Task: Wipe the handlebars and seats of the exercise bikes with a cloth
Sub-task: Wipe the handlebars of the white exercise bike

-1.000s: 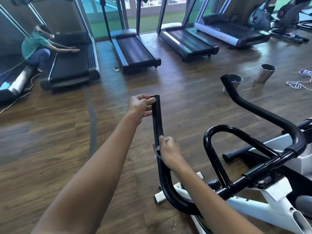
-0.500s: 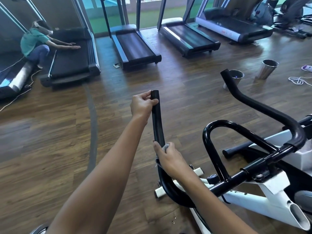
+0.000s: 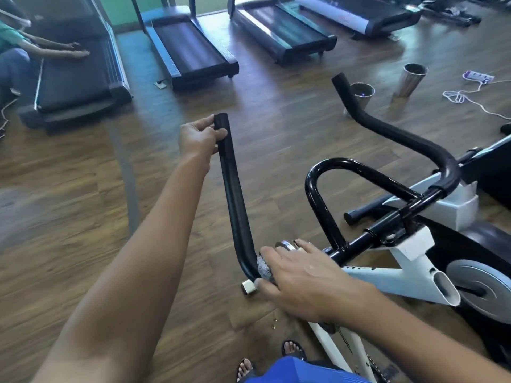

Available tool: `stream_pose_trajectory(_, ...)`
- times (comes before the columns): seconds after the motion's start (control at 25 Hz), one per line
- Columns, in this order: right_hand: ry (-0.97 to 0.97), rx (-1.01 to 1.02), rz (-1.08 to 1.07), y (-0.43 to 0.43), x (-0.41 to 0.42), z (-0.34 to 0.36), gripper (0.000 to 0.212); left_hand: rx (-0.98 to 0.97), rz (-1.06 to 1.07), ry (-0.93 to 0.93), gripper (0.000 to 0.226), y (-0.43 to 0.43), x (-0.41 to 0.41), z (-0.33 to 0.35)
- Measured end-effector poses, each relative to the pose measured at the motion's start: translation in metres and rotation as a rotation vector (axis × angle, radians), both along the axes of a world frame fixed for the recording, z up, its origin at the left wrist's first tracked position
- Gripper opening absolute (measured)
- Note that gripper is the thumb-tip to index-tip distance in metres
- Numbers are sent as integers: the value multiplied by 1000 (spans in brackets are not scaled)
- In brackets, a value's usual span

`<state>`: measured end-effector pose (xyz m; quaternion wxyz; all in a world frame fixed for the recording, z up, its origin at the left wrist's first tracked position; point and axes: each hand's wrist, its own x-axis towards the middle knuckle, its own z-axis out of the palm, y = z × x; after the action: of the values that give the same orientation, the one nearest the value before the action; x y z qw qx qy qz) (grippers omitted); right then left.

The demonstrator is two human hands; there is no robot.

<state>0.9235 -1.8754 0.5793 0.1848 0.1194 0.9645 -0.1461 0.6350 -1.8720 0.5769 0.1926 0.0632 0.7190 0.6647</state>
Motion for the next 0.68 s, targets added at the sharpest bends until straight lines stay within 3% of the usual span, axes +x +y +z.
stream_pose_trajectory(0.24, -94, 115, 195, 53, 25, 4, 46, -48, -69, -3, 45, -3, -4, 9)
stream_pose_trajectory(0.44, 199, 155, 167, 38, 31, -16, 40, -33, -92, 3, 38, -4, 0, 11)
stream_pose_trajectory(0.6, 188, 101, 76, 36, 30, -18, 50, -23, -94, 2, 39, -6, 0, 10)
stream_pose_trajectory(0.68, 147, 72, 88, 49, 30, -16, 42, -23, -109, 5, 39, -6, 1, 12)
